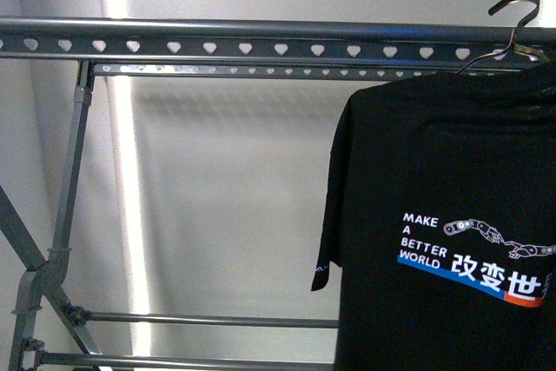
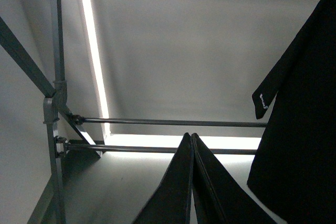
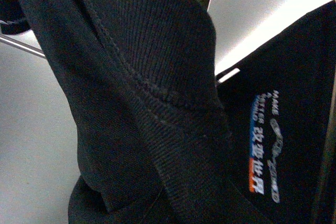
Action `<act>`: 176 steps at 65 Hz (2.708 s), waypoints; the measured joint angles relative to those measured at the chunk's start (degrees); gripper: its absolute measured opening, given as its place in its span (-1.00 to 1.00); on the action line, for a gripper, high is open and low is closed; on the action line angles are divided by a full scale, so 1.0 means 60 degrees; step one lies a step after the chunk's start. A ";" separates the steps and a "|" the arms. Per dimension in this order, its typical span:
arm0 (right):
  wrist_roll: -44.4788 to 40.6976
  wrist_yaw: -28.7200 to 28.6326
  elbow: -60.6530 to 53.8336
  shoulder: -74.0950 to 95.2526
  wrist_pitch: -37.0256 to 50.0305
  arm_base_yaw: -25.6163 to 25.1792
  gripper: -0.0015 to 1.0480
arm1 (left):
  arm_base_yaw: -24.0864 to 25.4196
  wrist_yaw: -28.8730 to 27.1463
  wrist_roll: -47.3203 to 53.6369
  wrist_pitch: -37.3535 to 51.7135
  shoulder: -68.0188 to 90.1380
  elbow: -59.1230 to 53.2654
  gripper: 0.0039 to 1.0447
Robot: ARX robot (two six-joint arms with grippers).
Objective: Hang clothes on hanger
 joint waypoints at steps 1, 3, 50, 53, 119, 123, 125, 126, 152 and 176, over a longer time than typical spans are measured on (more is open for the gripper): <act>-0.0033 0.0200 0.0146 0.0131 -0.0040 0.0007 -0.95 | 0.0011 0.0004 0.0000 0.0018 -0.0047 -0.0069 -0.94; -0.0073 0.0437 0.0328 0.0302 -0.0084 0.0011 -0.95 | 0.0044 0.0055 0.0011 0.0069 -0.0200 -0.0284 -0.94; -0.1304 0.3136 0.0557 0.1308 0.1497 0.0973 -0.15 | 0.0823 0.0769 0.0022 -0.0823 -0.3883 -0.3042 -0.94; -0.1308 0.3042 0.0106 0.1093 0.1905 0.1005 -0.02 | 0.0823 0.0769 0.0022 -0.0954 -0.4080 -0.3100 -0.94; 0.5333 0.1118 -1.6385 -1.4407 0.7650 0.2029 -0.67 | 0.0823 0.0772 0.0025 -0.4040 -0.7887 -0.3570 -0.94; 0.5333 0.1118 -1.6582 -1.4633 0.7672 0.2029 -0.89 | 0.0823 0.0772 0.0025 -0.4197 -0.8040 -0.3570 -0.94; 0.5329 0.1118 -1.6659 -1.4710 0.7672 0.2029 -0.97 | 0.0823 0.0772 0.0025 -0.4273 -0.8109 -0.3570 -0.94; 0.5311 0.1122 -1.6742 -1.4804 0.7672 0.2029 -0.96 | 0.0823 0.0769 0.0025 -0.4495 -0.8317 -0.3570 -0.94; 0.5304 0.1126 -1.7668 -1.6160 0.7286 0.2033 -0.95 | 0.0823 0.0776 0.0025 -0.5931 -0.9719 -0.3570 -0.94; 0.5297 0.1107 -1.8149 -1.8261 0.5665 0.2033 -0.95 | 0.0823 0.0750 0.0025 -0.5931 -0.9726 -0.3570 -0.94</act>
